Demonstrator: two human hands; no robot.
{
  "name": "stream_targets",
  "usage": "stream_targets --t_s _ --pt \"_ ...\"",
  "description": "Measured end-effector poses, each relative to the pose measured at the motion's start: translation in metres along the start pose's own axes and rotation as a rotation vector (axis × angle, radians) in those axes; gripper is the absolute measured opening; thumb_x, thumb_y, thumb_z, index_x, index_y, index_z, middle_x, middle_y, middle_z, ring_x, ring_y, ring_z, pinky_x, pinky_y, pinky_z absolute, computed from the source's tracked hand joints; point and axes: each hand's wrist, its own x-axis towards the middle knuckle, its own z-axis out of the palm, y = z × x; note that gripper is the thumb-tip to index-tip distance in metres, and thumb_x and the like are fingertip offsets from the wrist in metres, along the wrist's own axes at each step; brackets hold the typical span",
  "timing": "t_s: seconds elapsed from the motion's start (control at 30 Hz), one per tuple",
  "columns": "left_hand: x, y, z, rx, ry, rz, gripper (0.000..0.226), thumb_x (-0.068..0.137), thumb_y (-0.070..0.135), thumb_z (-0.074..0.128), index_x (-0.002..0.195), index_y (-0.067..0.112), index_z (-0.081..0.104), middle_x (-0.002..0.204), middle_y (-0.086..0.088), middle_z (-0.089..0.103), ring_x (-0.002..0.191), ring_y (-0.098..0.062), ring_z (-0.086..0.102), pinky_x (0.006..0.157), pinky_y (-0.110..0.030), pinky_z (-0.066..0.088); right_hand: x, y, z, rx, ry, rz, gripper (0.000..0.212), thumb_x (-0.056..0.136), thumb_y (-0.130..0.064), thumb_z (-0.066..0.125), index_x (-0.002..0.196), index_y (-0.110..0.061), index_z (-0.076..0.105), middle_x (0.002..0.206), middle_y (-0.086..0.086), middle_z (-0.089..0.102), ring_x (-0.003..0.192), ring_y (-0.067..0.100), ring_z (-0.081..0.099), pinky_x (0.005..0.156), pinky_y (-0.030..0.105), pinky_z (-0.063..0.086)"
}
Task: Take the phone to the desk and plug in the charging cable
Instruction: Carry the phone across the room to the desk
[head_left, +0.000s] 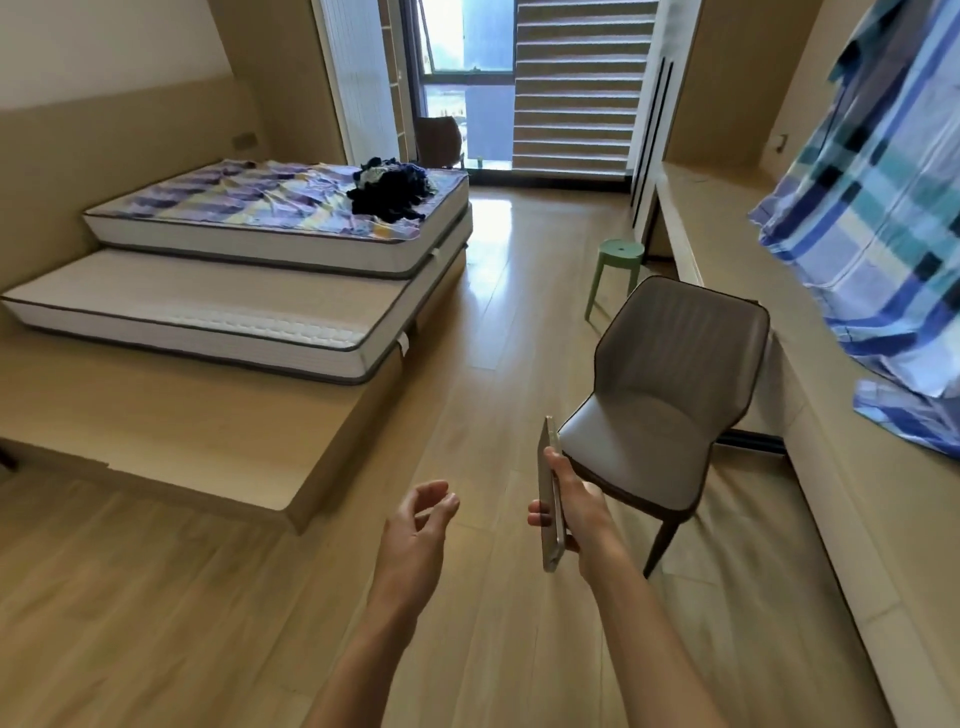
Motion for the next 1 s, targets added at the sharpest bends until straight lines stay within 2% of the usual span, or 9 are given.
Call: stream_targets --t_s 0.17,0.3,0.4,0.5,0.57,0.63,0.73,0.87,1.0 --pt "0.092 0.012 0.006 -0.043 0.031 -0.030 0.027 0.097 0.033 0.057 0.121 0.024 0.064 0.123 0.003 0.067 0.118 -0.017 0.062 0.104 -0.047 0.051 0.085 -0.040 0.031 -0.026 -0.017 0.046 0.059 0.080 -0.070 0.059 0.102 -0.016 0.065 0.095 0.019 0.079 0.071 0.022 0.075 0.079 0.039 0.058" --pt "0.178 0.022 0.012 -0.064 0.015 -0.035 0.027 0.097 0.035 0.056 0.121 0.024 0.063 0.124 0.002 0.066 0.119 -0.018 0.061 0.104 -0.047 0.051 0.154 -0.072 0.059 -0.046 -0.027 0.051 0.058 0.079 -0.071 0.059 0.100 -0.017 0.066 0.094 0.018 0.079 0.065 0.018 0.074 0.072 0.036 0.057" --pt "0.255 0.039 0.017 -0.059 -0.018 -0.016 0.030 0.097 0.039 0.056 0.124 0.027 0.060 0.125 0.004 0.064 0.119 -0.016 0.060 0.104 -0.046 0.051 0.215 -0.106 0.085 -0.044 -0.009 0.044 0.059 0.080 -0.069 0.060 0.102 -0.015 0.065 0.093 0.020 0.079 0.071 0.024 0.075 0.084 0.046 0.059" --pt "0.331 0.063 0.022 -0.055 -0.078 0.017 0.026 0.096 0.040 0.056 0.120 0.031 0.061 0.122 0.007 0.065 0.118 -0.014 0.061 0.103 -0.041 0.052 0.270 -0.144 0.109 -0.004 0.028 0.041 0.064 0.076 -0.072 0.063 0.105 -0.015 0.063 0.090 0.019 0.078 0.079 0.030 0.075 0.096 0.055 0.055" --pt "0.376 0.082 0.025 -0.039 -0.120 0.026 0.025 0.096 0.041 0.056 0.119 0.032 0.060 0.121 0.008 0.066 0.117 -0.013 0.061 0.101 -0.037 0.052 0.304 -0.165 0.123 0.022 0.061 0.032 0.068 0.069 -0.078 0.063 0.102 -0.017 0.063 0.088 0.017 0.079 0.084 0.031 0.077 0.095 0.054 0.056" --pt "0.420 0.098 0.031 -0.034 -0.147 0.040 0.029 0.096 0.041 0.056 0.122 0.029 0.061 0.122 0.006 0.066 0.118 -0.014 0.061 0.102 -0.039 0.052 0.336 -0.186 0.133 0.051 0.091 0.041 0.072 0.065 -0.081 0.063 0.100 -0.019 0.064 0.084 0.014 0.080 0.082 0.029 0.078 0.087 0.049 0.058" --pt "0.474 0.118 0.043 -0.021 -0.172 0.029 0.032 0.096 0.041 0.056 0.125 0.028 0.061 0.122 0.007 0.066 0.118 -0.015 0.061 0.104 -0.043 0.051 0.379 -0.214 0.142 0.086 0.108 0.048 0.072 0.069 -0.081 0.061 0.105 -0.018 0.065 0.082 0.012 0.080 0.075 0.024 0.077 0.077 0.041 0.057" --pt "0.561 0.134 0.074 -0.009 -0.214 0.027 0.023 0.096 0.042 0.057 0.117 0.034 0.062 0.119 0.010 0.066 0.116 -0.013 0.062 0.102 -0.041 0.053 0.459 -0.248 0.144 0.127 0.131 0.064 0.072 0.076 -0.075 0.061 0.113 -0.014 0.065 0.084 0.014 0.079 0.073 0.024 0.075 0.089 0.049 0.057" --pt "0.657 0.152 0.117 0.009 -0.238 0.050 0.020 0.096 0.040 0.057 0.115 0.035 0.062 0.119 0.009 0.066 0.117 -0.014 0.062 0.102 -0.040 0.053 0.556 -0.290 0.146 0.148 0.121 0.058 0.071 0.080 -0.071 0.059 0.119 -0.012 0.064 0.098 0.021 0.078 0.077 0.026 0.074 0.090 0.049 0.056"
